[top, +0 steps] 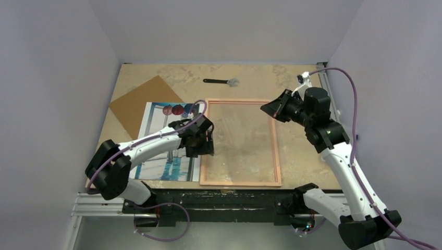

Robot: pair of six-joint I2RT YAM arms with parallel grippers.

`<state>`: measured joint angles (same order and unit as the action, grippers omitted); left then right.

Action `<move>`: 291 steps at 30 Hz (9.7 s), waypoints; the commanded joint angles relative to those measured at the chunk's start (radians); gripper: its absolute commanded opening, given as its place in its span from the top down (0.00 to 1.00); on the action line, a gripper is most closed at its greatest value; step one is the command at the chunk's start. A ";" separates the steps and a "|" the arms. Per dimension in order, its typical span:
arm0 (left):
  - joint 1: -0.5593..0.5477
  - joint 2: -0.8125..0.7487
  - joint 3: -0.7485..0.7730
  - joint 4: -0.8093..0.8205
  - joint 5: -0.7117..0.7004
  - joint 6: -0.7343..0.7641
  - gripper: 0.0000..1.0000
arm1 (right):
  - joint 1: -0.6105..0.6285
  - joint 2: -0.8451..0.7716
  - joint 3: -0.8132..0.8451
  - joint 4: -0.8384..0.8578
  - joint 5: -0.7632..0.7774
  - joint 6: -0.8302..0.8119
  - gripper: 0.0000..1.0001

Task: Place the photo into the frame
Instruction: Move the photo frame to the center of the board, then place the photo frame item in the photo frame.

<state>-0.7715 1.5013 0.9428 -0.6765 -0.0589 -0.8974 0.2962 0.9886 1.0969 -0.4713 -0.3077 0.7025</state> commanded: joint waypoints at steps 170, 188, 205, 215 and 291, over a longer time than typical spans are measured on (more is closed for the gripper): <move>0.194 0.061 -0.183 0.155 0.106 0.077 1.00 | -0.019 0.098 -0.328 0.435 0.012 0.366 1.00; 0.192 0.076 -0.180 0.154 0.108 0.080 1.00 | -0.026 0.148 -0.306 0.465 -0.071 0.416 1.00; 0.193 0.084 -0.179 0.157 0.114 0.084 1.00 | -0.029 0.162 -0.317 0.506 -0.110 0.445 1.00; 0.193 0.094 -0.176 0.160 0.120 0.084 1.00 | -0.032 0.180 -0.300 0.496 -0.124 0.437 1.00; 0.172 0.159 -0.139 0.150 0.131 0.096 1.00 | -0.043 0.375 -0.256 0.194 -0.020 -0.130 0.13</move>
<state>-0.5724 1.5558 0.8612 -0.5381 0.1909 -0.8265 0.2478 1.3705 0.7898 -0.2497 -0.3706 0.6109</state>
